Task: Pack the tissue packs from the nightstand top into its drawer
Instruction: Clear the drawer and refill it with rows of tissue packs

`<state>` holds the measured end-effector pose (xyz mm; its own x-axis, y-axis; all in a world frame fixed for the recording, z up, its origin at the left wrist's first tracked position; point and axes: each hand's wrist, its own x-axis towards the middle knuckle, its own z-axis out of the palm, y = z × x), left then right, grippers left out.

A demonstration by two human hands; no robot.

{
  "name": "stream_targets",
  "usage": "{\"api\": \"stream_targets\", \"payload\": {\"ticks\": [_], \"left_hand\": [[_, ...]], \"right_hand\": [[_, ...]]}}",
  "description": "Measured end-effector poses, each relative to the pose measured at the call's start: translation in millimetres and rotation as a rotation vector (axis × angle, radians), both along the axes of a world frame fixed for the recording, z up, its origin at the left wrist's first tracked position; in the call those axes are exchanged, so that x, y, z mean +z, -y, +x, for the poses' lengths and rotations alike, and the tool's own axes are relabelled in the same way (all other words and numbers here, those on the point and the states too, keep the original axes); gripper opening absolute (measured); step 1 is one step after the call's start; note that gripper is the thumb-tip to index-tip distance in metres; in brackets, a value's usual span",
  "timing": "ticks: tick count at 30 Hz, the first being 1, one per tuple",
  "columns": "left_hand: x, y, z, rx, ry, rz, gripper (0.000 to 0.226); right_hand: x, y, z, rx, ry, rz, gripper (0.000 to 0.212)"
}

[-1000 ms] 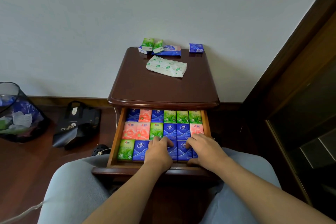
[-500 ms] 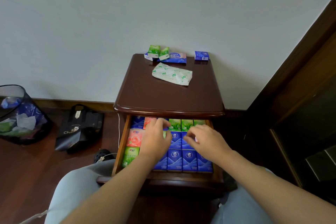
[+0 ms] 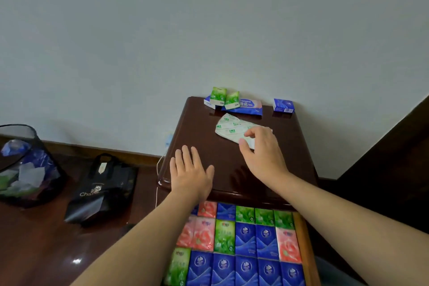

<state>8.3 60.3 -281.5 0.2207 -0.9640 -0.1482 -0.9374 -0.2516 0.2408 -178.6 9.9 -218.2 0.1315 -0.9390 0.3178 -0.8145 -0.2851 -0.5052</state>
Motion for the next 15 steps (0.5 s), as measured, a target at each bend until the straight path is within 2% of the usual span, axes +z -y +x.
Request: {"api": "stream_targets", "payload": {"ticks": [6,12,15], "left_hand": [[-14,31,3,-0.043,0.114,-0.126,0.081],[-17,52,10,-0.092,0.116,-0.216,0.086],[-16,71,11,-0.112,0.117,-0.225,0.083]], "right_hand": [[9,110,50,-0.315,0.202,0.177,0.037],[-10,189,83,-0.57,0.069,0.308,0.062],[-20,206,87,-0.649,0.085,0.353,0.065]]}}
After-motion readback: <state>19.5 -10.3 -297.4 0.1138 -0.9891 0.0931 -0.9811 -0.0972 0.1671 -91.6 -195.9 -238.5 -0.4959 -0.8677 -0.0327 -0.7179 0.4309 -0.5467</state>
